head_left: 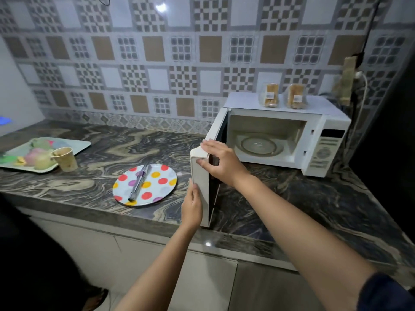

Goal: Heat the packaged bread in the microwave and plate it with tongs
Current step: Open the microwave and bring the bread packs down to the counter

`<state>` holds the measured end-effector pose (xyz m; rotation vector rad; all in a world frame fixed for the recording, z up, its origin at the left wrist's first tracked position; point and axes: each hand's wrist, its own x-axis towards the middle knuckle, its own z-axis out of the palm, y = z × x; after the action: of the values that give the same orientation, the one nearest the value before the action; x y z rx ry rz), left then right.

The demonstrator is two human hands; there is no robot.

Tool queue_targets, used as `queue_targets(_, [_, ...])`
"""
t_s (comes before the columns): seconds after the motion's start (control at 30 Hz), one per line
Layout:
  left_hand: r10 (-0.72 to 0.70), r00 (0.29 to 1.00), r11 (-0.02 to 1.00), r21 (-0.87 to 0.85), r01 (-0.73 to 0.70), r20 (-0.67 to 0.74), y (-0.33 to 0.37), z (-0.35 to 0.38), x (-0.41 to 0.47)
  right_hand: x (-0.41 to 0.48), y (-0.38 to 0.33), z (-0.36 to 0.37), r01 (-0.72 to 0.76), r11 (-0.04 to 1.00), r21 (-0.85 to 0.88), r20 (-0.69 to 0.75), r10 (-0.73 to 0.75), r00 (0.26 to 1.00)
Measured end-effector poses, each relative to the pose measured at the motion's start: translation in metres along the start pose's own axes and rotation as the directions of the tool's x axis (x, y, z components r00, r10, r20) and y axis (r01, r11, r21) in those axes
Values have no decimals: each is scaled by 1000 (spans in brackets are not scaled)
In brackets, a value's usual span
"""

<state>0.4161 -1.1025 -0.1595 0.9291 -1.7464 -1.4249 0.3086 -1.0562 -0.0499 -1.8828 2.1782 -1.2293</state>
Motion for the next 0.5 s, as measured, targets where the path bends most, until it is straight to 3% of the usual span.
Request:
queue_targets(0.23, [-91, 994, 993, -77, 86, -57, -4, -34, 20, 22, -26, 39, -50, 997, -66, -25, 49, 999])
queue_targets(0.5, [-90, 996, 996, -13, 91, 21, -3, -49, 26, 19, -37, 59, -101, 984, -146, -221, 67, 973])
